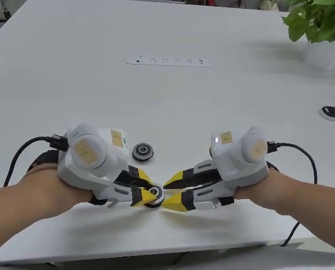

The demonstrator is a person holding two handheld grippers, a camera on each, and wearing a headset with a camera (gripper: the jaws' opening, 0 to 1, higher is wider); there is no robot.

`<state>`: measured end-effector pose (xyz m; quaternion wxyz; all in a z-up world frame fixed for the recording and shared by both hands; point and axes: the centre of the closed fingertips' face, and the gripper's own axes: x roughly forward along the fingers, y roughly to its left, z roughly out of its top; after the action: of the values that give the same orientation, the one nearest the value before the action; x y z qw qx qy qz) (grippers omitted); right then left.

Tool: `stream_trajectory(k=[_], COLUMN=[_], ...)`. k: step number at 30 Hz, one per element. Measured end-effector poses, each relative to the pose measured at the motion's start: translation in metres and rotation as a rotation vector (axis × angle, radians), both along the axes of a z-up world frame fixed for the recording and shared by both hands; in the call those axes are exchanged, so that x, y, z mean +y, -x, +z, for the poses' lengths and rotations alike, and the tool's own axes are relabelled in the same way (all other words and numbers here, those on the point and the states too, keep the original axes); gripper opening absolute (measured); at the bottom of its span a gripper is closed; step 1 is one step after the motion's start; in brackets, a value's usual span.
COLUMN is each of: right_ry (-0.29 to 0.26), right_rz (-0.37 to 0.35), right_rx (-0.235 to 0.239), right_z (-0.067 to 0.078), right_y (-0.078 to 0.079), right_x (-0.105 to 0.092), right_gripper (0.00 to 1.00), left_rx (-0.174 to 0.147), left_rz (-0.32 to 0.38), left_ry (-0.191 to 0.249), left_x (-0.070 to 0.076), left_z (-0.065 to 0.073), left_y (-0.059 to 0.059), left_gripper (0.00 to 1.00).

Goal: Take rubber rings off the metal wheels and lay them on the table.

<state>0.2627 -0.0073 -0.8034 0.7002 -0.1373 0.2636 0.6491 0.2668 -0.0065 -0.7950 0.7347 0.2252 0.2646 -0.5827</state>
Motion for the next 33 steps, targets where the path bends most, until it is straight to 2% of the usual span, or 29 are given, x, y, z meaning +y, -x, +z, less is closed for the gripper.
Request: stream_trajectory(k=[12, 23, 27, 33], right_ry=[-0.01, 0.001, 0.015, 0.017], right_rz=[0.002, -0.002, -0.004, -0.006], right_rx=[-0.008, -0.013, -0.037, -0.034], right_z=[0.001, -0.002, -0.004, -0.006], right_y=[0.001, 0.0, -0.002, -0.001], right_x=[0.006, 0.008, 0.008, 0.012], right_gripper=[0.28, 0.26, 0.23, 0.28], left_rx=[0.0, 0.0, -0.001, 0.0], left_rz=[-0.001, -0.001, -0.001, -0.001], left_ry=[0.002, 0.004, 0.003, 0.005], left_x=[0.0, 0.0, 0.0, 0.0], left_z=[0.0, 0.0, 0.0, 0.0], left_y=[0.0, 0.0, 0.0, 0.0], left_gripper=[0.13, 0.13, 0.13, 0.13])
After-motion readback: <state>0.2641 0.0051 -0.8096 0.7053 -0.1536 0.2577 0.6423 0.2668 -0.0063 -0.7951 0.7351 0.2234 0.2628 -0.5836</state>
